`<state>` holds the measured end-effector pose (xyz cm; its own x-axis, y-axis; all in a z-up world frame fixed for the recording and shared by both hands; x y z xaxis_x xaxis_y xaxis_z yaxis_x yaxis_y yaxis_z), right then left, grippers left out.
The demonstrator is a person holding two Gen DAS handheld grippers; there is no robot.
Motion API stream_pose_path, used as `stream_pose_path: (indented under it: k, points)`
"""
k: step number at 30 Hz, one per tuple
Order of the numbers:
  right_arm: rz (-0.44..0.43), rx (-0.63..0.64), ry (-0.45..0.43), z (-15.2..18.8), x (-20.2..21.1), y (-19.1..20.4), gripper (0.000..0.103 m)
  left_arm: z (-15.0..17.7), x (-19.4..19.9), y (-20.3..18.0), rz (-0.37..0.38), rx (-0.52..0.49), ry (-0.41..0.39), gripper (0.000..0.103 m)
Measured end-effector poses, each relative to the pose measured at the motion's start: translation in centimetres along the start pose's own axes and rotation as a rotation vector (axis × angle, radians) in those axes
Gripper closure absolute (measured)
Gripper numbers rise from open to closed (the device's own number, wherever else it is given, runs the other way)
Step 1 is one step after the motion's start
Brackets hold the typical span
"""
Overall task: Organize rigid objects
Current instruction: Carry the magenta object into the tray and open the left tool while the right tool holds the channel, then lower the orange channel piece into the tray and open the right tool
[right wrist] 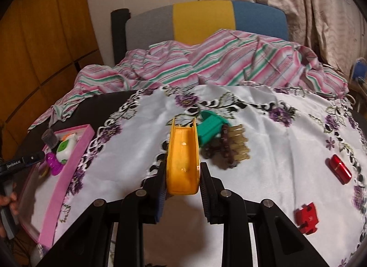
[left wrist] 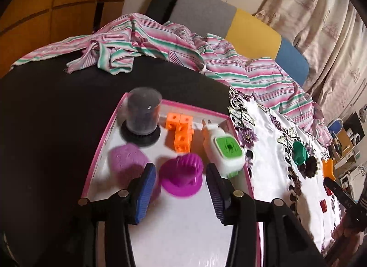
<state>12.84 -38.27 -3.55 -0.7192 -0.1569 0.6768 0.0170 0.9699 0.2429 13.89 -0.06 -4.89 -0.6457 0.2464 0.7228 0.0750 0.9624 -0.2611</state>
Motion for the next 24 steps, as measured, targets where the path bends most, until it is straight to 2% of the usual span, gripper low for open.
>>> stream_pose_path:
  k: [5,9,11,15,24]
  points:
    - [-0.023,0.039,0.025,0.9,-0.2,1.8,0.076,2.0,1.3,0.1,0.067,0.015,0.022,0.057]
    - [-0.057,0.034,0.053,1.7,-0.2,3.4,0.076,3.2,2.4,-0.1,0.081,-0.016,0.022,0.057]
    - [-0.112,0.016,0.073,2.3,-0.1,4.8,0.076,3.7,2.9,-0.2,0.079,-0.03,0.018,0.057]
    - [-0.208,0.032,0.107,3.4,0.0,9.1,0.076,4.3,3.5,0.0,0.082,-0.039,0.018,0.057]
    - [-0.342,0.079,0.192,5.3,-0.8,18.0,0.076,5.3,4.9,1.1,0.086,-0.027,0.019,0.057]
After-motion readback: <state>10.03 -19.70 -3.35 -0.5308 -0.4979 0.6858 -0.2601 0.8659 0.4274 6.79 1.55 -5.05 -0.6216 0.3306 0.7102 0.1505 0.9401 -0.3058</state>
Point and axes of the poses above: each gripper's, at about its wrist camera, not at the fingertips, and x roughly against the way its jaws point, y to its left, z to its underside, the point moved 3 cm from there along -x, roughly the way its jaws point, and after that the axes turned 7 degrees about -x, right-handed, at the moved point
